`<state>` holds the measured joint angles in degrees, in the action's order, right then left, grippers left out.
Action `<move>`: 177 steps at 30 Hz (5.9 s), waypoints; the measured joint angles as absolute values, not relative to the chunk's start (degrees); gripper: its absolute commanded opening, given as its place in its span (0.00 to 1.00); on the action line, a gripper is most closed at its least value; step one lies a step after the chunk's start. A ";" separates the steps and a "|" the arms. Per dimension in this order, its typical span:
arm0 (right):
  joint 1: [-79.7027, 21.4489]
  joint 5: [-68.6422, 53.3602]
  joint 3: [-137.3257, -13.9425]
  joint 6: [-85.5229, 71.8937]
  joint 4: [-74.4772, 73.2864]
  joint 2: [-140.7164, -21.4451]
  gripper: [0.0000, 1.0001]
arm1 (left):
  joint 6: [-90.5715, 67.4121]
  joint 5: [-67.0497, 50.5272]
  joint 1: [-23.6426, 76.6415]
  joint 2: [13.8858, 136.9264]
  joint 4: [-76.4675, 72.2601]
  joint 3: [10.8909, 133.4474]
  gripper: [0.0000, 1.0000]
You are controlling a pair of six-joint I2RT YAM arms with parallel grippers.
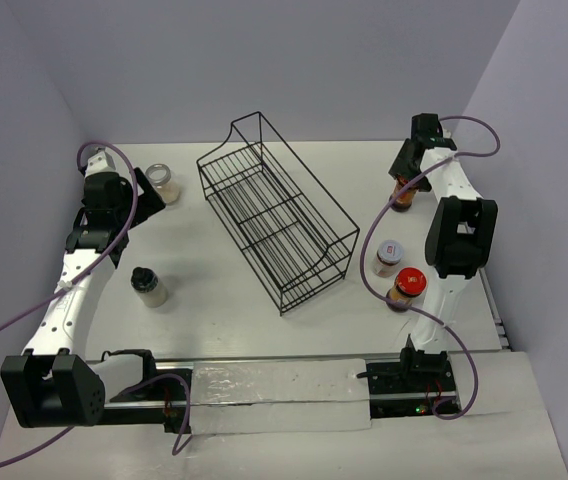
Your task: Organize the condiment bottles
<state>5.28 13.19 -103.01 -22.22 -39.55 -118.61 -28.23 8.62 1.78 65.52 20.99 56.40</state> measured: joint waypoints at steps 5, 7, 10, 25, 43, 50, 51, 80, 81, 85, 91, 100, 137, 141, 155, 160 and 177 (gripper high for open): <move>5.27 13.23 -101.51 -22.23 -40.79 -116.36 0.17 | -28.25 8.60 1.78 65.52 21.02 56.40 1.00; 5.18 13.28 -101.51 -22.22 -42.10 -114.73 0.17 | -28.25 8.60 1.78 65.52 21.02 56.40 0.99; 4.78 13.32 -101.55 -22.19 -43.28 -111.04 0.16 | -28.27 8.58 1.78 65.52 21.01 56.40 0.99; -13.85 12.22 -121.21 -19.48 -52.47 -94.53 0.15 | -28.40 8.56 1.78 65.49 21.23 56.40 1.00; -30.10 9.56 -124.70 -18.03 -53.73 -97.73 0.15 | -29.31 8.56 1.78 65.49 21.39 56.40 0.99; -32.49 9.61 -124.70 -17.26 -54.67 -99.52 0.15 | -29.34 8.56 1.78 65.49 21.43 56.40 1.00; -32.75 9.61 -124.70 -17.15 -54.65 -99.61 0.15 | -29.34 8.56 1.78 65.50 21.43 56.40 0.99; -34.96 12.44 -124.86 -15.53 -55.40 -111.86 0.15 | -29.30 8.58 1.78 65.52 21.65 56.40 0.99; -34.98 12.51 -124.86 -15.53 -55.40 -112.17 0.15 | -29.30 8.58 1.78 65.52 21.65 56.40 0.99; -35.14 12.96 -124.90 -15.53 -55.28 -113.02 0.17 | -29.30 8.58 1.78 65.52 21.65 56.40 0.99; -35.27 13.02 -124.92 -15.62 -55.27 -113.06 0.23 | -29.30 8.58 1.78 65.52 21.65 56.38 1.00; -35.29 12.97 -124.92 -15.75 -55.29 -113.06 0.55 | -29.30 8.58 1.78 65.52 21.65 56.38 0.99; -36.47 14.31 -126.13 -17.08 -54.48 -112.94 0.85 | -29.30 8.58 1.78 65.52 21.67 56.38 0.99; -36.73 15.31 -126.21 -17.08 -54.49 -112.12 0.89 | -29.30 8.58 1.78 65.52 21.66 56.38 1.00; -26.42 24.69 -108.82 -18.85 -49.44 -82.98 0.92 | -29.32 8.55 1.78 65.52 21.67 56.38 0.99; -9.24 20.95 -85.91 -22.48 -45.07 -66.77 0.93 | -29.32 8.42 1.81 65.52 21.69 56.38 1.00; -2.22 17.11 -52.35 -36.49 -46.61 -52.50 0.98 | -29.30 7.13 1.85 66.54 21.71 56.38 0.99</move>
